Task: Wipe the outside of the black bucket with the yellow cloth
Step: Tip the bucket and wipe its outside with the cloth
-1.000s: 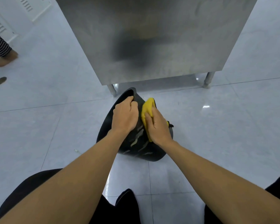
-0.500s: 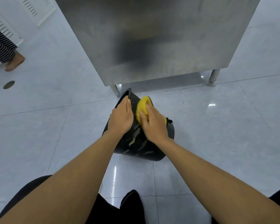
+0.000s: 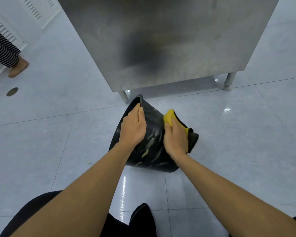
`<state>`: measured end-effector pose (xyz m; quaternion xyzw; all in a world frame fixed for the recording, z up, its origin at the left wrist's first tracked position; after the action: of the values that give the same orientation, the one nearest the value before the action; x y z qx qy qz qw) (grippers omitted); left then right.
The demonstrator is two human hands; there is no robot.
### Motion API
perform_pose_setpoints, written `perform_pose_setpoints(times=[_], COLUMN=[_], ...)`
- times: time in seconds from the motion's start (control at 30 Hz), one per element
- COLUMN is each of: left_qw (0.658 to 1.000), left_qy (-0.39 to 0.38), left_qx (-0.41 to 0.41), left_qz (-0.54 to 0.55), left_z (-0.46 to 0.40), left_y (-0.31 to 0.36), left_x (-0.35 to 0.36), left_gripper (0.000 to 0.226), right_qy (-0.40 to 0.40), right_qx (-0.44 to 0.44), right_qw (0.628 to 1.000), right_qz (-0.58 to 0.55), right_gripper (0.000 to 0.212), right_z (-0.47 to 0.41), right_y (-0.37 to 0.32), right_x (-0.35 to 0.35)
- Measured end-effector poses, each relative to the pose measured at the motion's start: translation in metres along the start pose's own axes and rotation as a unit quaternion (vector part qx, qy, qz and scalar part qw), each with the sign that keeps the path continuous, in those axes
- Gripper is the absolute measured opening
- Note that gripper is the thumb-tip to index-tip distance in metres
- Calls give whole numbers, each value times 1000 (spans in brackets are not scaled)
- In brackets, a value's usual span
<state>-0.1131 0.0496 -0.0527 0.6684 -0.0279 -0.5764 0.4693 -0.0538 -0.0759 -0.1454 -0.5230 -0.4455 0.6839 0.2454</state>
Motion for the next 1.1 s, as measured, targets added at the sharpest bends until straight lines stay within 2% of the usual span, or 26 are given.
perform_pose_setpoints(times=[0.13, 0.27, 0.3, 0.43, 0.47, 0.53, 0.67, 0.73, 0.83, 0.9, 0.97, 1.1], left_qw=[999, 998, 998, 998, 998, 999, 999, 999, 997, 993, 990, 998], left_qy=[-3, -12, -16, -23, -27, -25, -13, -19, -24, -19, -1, -20], left_qx=[-13, -47, -47, -49, -48, -48, -30, -29, -58, -93, -104, -44], left_qz=[29, 49, 43, 18, 15, 4, -8, 2, 37, 74, 97, 30], left_z=[-4, -9, -9, -7, -6, -4, -5, -4, -3, -2, 0, 6], left_y=[10, 8, 8, 10, 11, 14, 23, 25, 25, 26, 25, 22], left_x=[0, -1, 0, 1, 2, 4, 4, 4, 3, 3, 1, 1], left_gripper=[43, 56, 55, 53, 53, 52, 46, 39, 36, 29, 21, 23], right_qy=[-17, -3, 9, -4, -4, 5, -15, -19, -4, 0, -12, -35], right_qx=[-165, -220, -200, 35, 56, 12, -170, -209, -226, -202, -130, 49], right_qw=[986, 974, 978, 999, 998, 999, 985, 978, 973, 975, 983, 986], right_qz=[25, 49, 53, 34, 33, 34, -25, -19, 51, 89, 133, 157], right_gripper=[37, 38, 39, 32, 31, 31, 32, 31, 39, 40, 42, 51], right_z=[23, 35, 32, 23, 23, 27, 31, 31, 28, 23, 16, 7], right_y=[-48, -18, -4, 43, 46, 31, -35, -49, -39, -27, -8, 46], right_x=[9, 12, 10, -9, -11, -11, 0, 1, -1, -3, -5, -16])
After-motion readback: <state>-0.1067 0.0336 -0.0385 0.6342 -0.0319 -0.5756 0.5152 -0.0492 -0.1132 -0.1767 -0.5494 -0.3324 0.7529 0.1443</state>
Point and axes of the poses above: each hand's wrist, its own z-axis away from the middle knuckle, its own x-axis out of the palm, y = z × x, the point moved 2 cm from there along -z, towards the middle knuckle, and after that the axes turned 8 degrees about -y, right-handed, at the moved point
